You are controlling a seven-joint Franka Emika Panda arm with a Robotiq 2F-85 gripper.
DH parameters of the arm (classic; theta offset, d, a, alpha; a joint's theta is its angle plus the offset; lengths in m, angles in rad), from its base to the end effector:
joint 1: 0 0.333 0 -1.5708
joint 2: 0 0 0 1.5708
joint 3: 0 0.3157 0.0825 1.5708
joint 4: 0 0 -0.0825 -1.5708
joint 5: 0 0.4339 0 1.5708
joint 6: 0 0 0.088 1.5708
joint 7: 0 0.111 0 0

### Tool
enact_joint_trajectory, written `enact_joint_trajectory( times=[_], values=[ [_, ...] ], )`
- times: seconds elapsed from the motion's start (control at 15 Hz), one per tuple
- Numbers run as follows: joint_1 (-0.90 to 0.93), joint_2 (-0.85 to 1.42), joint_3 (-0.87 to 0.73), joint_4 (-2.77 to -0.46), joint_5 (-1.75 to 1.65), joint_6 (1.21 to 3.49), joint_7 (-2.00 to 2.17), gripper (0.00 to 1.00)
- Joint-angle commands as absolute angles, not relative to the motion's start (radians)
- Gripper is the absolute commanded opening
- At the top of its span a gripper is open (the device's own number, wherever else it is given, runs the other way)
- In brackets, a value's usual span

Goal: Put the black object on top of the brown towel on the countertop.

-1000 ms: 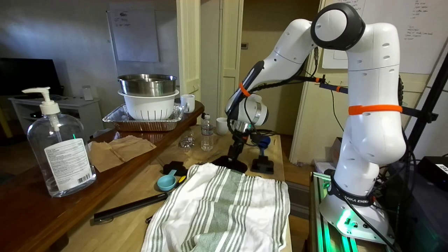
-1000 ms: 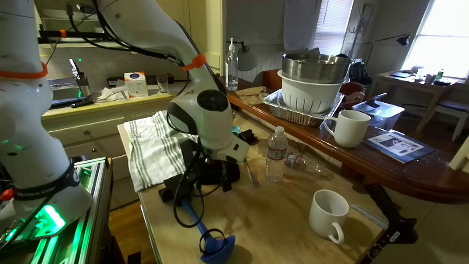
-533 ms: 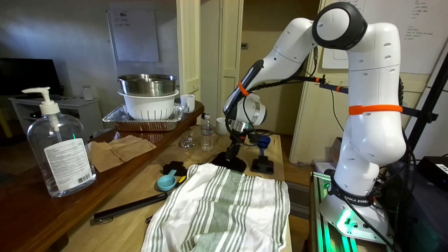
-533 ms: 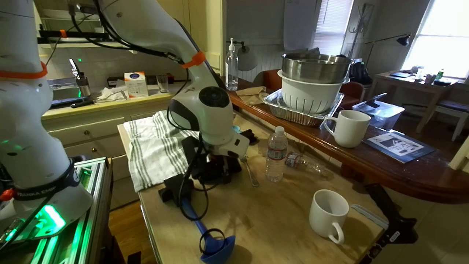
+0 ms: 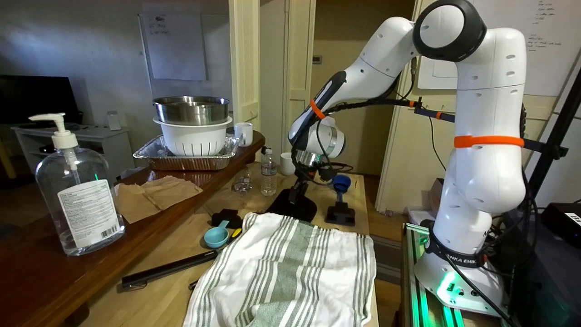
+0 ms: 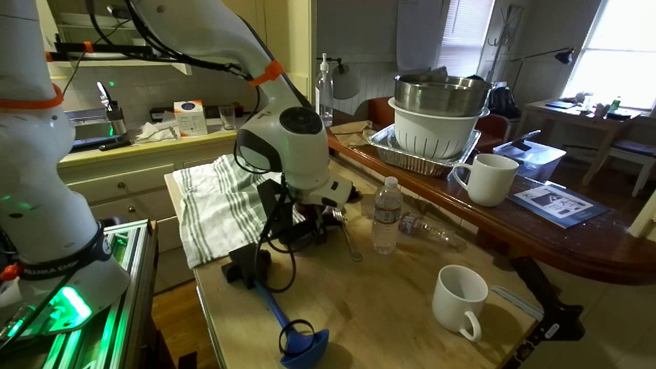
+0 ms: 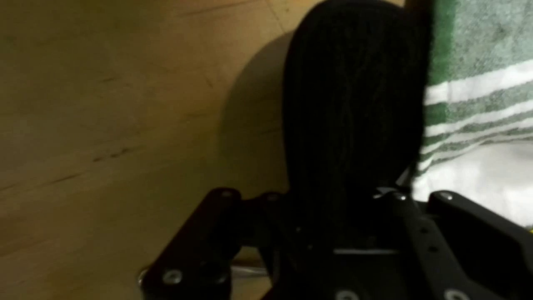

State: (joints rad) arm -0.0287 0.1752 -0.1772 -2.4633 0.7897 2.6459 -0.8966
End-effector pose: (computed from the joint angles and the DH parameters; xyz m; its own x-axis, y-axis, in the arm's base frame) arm 0.4858 -0.1229 0.1772 0.9810 -0.0327 0.1913 0.0220 -0.9607 -0.2768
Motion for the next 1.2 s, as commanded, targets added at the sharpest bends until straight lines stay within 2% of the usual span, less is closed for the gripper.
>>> enact_joint_trajectory(
  times=[0.0,0.47,1.13],
  values=[
    [-0.099,0.021,-0.159,-2.517,0.686,2.551,-0.764,0.03],
    [-0.139,-0.203,-0.197,-2.496,0.731,2.214,-0.707,0.03],
    [-0.089,-0.317,-0.23,-2.454,0.961,2.045,-0.731,0.03]
  ],
)
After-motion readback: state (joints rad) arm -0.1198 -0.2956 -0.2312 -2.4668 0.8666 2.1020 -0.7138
